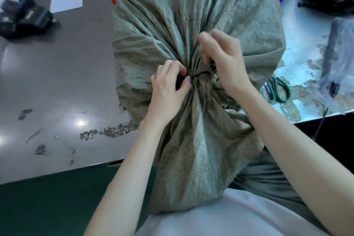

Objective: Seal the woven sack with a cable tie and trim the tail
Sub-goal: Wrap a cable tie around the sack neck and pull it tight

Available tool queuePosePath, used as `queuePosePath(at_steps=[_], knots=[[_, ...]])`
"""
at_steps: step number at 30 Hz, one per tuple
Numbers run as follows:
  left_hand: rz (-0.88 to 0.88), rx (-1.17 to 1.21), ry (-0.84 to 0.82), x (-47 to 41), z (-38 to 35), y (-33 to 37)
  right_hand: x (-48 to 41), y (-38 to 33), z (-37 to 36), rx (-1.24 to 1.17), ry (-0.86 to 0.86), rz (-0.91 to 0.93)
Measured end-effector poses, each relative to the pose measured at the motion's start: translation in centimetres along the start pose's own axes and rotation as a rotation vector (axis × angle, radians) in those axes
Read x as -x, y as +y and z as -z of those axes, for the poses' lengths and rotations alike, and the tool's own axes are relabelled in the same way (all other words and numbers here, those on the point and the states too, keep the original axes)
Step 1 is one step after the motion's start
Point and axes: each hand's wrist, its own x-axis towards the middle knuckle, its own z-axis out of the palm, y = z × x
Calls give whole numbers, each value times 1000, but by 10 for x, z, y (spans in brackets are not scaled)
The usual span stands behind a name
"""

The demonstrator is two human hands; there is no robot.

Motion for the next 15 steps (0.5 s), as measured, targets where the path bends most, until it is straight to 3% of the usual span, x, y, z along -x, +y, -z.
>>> queuePosePath(at_steps=[3,7,15], knots=[[-3,-24,0,0,0,1,8,5,-2,215,-69,124],[-2,-6,2,-1,0,2,6,13,-5,439,-35,233],[-13,83,16,-6,5,4,2,17,-5,120,74,11]])
